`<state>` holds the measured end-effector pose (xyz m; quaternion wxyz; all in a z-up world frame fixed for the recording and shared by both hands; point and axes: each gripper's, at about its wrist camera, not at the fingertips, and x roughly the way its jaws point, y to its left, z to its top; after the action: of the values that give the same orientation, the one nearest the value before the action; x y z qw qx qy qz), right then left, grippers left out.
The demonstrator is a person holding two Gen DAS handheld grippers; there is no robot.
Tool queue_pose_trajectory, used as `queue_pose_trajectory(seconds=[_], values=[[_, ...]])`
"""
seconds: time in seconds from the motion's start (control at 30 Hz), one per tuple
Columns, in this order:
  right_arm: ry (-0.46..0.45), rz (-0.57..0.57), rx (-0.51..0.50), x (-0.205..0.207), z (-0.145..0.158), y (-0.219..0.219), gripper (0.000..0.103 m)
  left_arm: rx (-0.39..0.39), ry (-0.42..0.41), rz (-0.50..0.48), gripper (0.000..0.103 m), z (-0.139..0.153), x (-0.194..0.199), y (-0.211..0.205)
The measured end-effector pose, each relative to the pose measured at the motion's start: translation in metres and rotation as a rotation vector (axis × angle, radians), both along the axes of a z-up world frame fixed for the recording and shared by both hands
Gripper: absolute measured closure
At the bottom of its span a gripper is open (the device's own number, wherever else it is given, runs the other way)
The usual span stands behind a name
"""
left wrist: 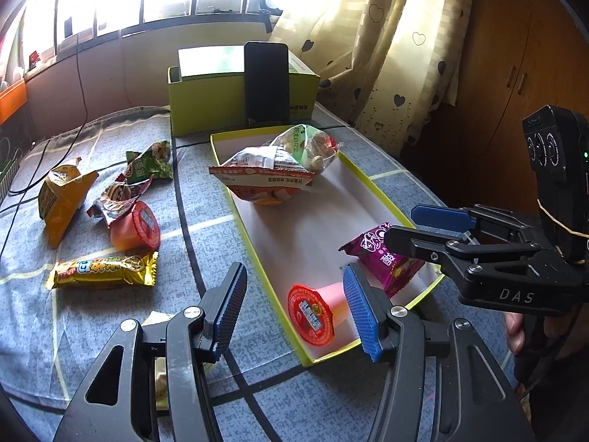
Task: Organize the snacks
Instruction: 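Lower the pink cup into the tray with the left gripper while the right releases the purple bag there, then move the open left gripper over the green-white chicken snack bag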
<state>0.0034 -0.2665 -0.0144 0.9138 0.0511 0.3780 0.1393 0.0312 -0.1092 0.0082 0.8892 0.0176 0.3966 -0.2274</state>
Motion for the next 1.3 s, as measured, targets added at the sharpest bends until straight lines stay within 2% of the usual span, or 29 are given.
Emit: queue_pose_trajectory(seconds=[0.43, 0.67, 0.97, 1.3], values=[[-0.073, 0.087, -0.009, -0.006, 0.006, 0.027, 0.044, -0.040, 0.014, 0.163, 0.047, -0.006, 0.000, 0.061], [-0.040, 0.115, 0.007, -0.004, 0.006, 0.037, 0.044, -0.052, 0.015, 0.233, 0.047, -0.009, -0.004, 0.092], [-0.025, 0.167, 0.006, -0.004, 0.006, 0.054, 0.044, -0.030, 0.056, 0.255, 0.047, -0.023, -0.006, 0.113], [-0.018, 0.195, -0.004, -0.003, 0.005, 0.064, 0.044, -0.022, 0.087, 0.258, 0.047, -0.032, -0.016, 0.114]])
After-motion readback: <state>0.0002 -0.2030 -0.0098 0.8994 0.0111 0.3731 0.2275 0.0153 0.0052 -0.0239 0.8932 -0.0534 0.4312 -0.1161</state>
